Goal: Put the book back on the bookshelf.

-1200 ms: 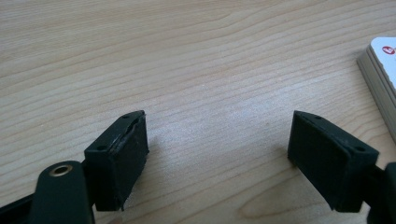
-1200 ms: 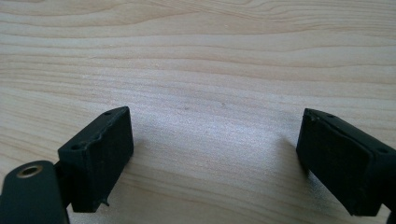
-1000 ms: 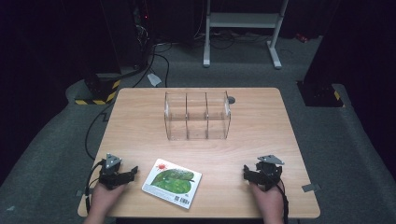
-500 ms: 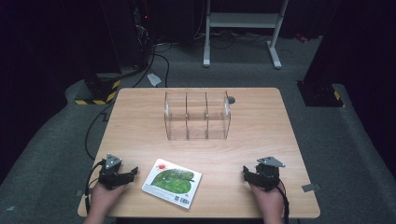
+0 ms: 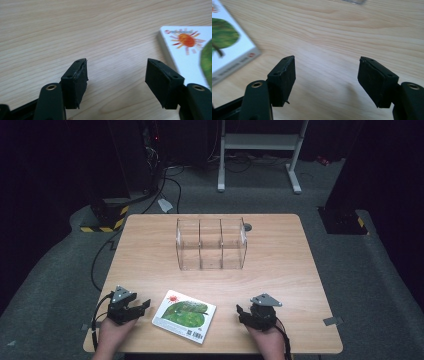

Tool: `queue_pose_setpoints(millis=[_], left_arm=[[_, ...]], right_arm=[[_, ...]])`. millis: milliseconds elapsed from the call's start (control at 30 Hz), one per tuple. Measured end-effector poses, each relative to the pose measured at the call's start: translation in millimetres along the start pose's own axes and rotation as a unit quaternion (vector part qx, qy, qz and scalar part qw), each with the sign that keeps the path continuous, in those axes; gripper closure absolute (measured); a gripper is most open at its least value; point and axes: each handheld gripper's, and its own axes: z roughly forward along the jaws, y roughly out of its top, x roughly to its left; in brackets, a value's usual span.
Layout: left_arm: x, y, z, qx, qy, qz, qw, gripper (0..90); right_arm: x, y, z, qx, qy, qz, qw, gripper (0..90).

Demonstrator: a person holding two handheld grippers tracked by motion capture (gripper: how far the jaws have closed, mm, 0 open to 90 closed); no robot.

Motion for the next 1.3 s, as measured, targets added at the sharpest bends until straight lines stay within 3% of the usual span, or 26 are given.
queue_pose_setpoints(millis=[233,333,400,567,1000,1300], left_arm=[[-28.8,1.6,2.0,-0.006,-0.037,0.019,0.9991,36.9],[-40.9,1.5,4.2,-0.010,-0.049,0.029,0.9984,38.2],[-48.7,1.0,7.4,-0.008,-0.062,0.029,0.9977,38.2],[-53.3,-1.0,11.1,0.000,-0.068,0.029,0.9973,37.8],[-56.1,-2.7,13.6,0.003,-0.092,0.018,0.9955,40.3],[-57.6,-2.2,14.2,0.004,-0.088,0.013,0.9960,39.9]], right_arm=[[34.5,-0.3,-0.5,-0.001,0.030,-0.032,0.9990,36.1],[44.9,-1.4,1.2,0.004,0.028,-0.060,0.9978,36.9],[49.2,-1.2,1.2,0.006,0.035,-0.063,0.9974,37.8],[57.6,-1.9,3.0,0.013,0.054,-0.069,0.9961,44.0],[72.1,-3.7,8.0,0.033,0.062,-0.087,0.9937,49.3],[79.5,-3.9,13.1,0.046,0.071,-0.092,0.9922,51.2]])
